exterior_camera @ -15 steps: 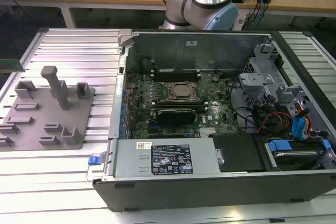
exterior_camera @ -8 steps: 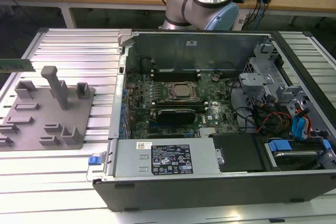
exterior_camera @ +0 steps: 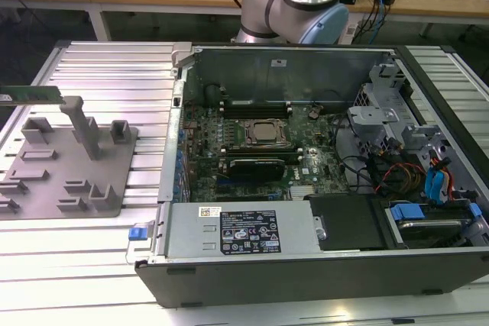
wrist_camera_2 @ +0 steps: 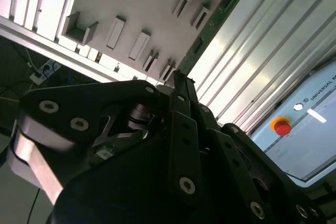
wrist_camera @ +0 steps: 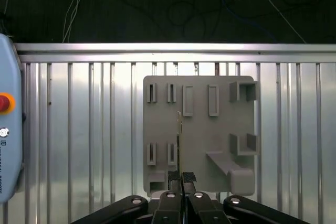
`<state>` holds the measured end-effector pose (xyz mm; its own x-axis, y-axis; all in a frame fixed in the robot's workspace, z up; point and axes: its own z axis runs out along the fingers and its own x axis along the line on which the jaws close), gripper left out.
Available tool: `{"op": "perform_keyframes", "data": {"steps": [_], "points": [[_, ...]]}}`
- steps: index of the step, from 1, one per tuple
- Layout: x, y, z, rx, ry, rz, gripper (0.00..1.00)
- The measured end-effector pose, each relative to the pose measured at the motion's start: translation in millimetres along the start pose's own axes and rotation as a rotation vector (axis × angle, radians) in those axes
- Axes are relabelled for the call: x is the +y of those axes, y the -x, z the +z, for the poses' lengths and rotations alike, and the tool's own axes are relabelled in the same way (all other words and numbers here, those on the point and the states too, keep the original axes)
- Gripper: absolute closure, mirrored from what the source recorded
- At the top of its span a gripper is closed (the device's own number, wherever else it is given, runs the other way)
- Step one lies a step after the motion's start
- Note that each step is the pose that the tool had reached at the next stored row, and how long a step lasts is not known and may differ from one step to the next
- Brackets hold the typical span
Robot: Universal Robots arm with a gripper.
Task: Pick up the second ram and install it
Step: 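Pick up the second ram and move it above second insertion slot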
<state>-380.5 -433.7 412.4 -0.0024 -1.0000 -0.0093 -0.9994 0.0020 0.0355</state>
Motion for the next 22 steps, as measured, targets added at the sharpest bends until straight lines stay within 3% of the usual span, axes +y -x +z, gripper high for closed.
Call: {"op": "perform_keyframes", "data": {"steps": [3, 7, 22], "points": [[-14.3, 0.0, -0.5, 0.0000, 0.0000, 0.000, 0.91], [-25.4, 0.1, -0.9, -0.0001, 0.0000, 0.000, 0.91], [-57.7, 0.1, -2.0, -0.0001, 0.0000, 0.000, 0.91]]}}
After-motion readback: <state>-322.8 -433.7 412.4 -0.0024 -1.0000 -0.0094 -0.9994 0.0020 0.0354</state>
